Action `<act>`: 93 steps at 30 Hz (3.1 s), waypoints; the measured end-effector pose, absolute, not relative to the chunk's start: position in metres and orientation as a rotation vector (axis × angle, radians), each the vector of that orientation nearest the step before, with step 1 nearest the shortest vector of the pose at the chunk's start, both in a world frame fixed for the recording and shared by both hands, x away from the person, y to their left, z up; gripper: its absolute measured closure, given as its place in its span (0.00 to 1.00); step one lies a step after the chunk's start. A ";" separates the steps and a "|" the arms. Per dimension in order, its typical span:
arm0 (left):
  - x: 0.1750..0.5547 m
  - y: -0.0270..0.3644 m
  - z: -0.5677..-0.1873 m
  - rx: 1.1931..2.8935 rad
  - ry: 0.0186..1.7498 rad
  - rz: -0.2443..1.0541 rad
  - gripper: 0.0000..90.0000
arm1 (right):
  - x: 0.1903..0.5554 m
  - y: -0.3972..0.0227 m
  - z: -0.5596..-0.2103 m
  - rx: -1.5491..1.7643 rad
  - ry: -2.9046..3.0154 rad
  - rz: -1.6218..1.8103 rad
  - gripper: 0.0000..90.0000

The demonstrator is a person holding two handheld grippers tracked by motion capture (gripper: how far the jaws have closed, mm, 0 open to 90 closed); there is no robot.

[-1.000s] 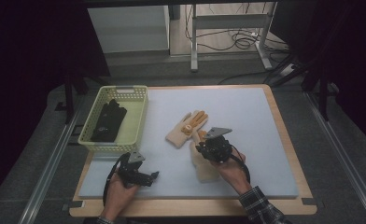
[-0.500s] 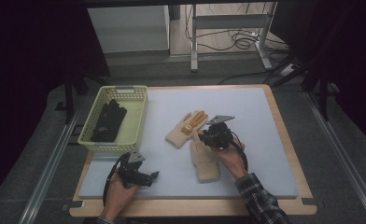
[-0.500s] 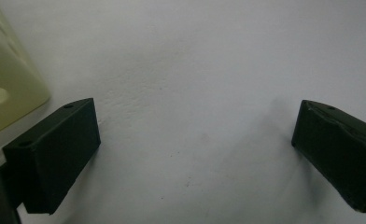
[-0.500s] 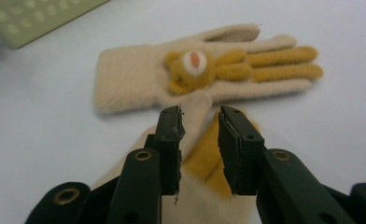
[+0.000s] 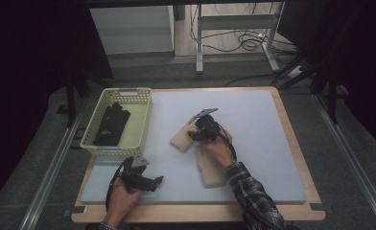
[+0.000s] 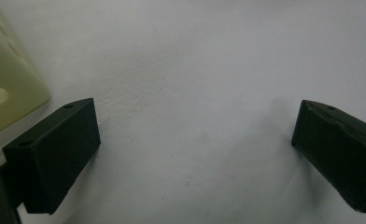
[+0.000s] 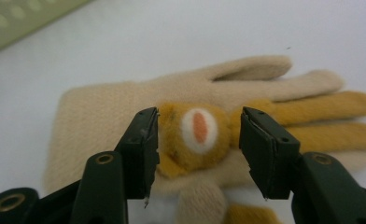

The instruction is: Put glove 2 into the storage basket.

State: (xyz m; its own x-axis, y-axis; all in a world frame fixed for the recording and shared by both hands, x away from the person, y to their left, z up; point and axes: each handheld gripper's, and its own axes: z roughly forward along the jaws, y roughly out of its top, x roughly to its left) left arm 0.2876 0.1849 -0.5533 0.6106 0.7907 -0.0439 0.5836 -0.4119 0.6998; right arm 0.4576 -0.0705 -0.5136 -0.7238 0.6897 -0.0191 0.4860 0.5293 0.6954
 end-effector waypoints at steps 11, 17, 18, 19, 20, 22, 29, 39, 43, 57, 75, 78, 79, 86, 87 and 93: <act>0.288 0.185 -0.553 2.141 1.078 0.383 0.01 | 0.461 -0.056 -0.509 0.896 2.471 0.890 0.71; 0.288 0.185 -0.554 2.139 1.077 0.383 0.01 | 0.455 -0.060 -0.478 0.841 2.455 0.966 0.71; 0.288 0.185 -0.553 2.142 1.077 0.384 0.01 | 0.452 -0.063 -0.473 0.825 2.461 0.979 0.71; 0.288 0.185 -0.553 2.143 1.077 0.384 0.01 | 0.450 -0.064 -0.469 0.820 2.465 0.991 0.71; 0.288 0.185 -0.553 2.142 1.077 0.384 0.01 | 0.446 -0.067 -0.465 0.806 2.471 1.007 0.71; 0.288 0.185 -0.553 2.141 1.077 0.383 0.01 | 0.438 -0.073 -0.457 0.774 2.480 1.028 0.71; 0.288 0.185 -0.553 2.143 1.077 0.384 0.01 | 0.401 -0.105 -0.438 0.629 2.548 1.102 0.71; 0.288 0.184 -0.554 2.138 1.080 0.385 0.01 | 0.372 -0.158 -0.445 0.377 2.684 1.159 0.71; 0.288 0.185 -0.554 2.138 1.079 0.385 0.01 | 0.377 -0.167 -0.456 0.317 2.718 1.211 0.71; 0.288 0.185 -0.553 2.142 1.078 0.383 0.01 | 0.386 -0.178 -0.480 0.524 2.686 1.215 0.46; 0.288 0.185 -0.553 2.142 1.078 0.383 0.01 | 0.347 -0.146 -0.498 1.052 2.410 1.029 0.64; 0.288 0.185 -0.553 2.142 1.078 0.383 0.01 | 0.345 -0.146 -0.491 1.006 2.415 1.031 0.69; 0.288 0.185 -0.553 2.142 1.078 0.383 0.01 | 0.343 -0.148 -0.486 0.985 2.423 1.043 0.69; 0.288 0.185 -0.554 2.139 1.079 0.385 0.01 | 0.338 -0.159 -0.460 0.858 2.505 1.146 0.69; 0.288 0.185 -0.553 2.140 1.079 0.385 0.01 | 0.339 -0.160 -0.458 0.847 2.517 1.150 0.69; 0.288 0.185 -0.553 2.142 1.078 0.385 0.01 | 0.353 -0.160 -0.469 0.789 2.598 1.154 0.68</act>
State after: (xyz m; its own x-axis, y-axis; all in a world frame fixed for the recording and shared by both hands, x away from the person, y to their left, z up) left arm 0.2878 0.1847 -0.5534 0.6100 0.7911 -0.0449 0.5838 -0.4103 0.7005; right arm 0.3525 -0.1596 -0.4688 -0.8401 0.5410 0.0403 0.3926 0.5550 0.7333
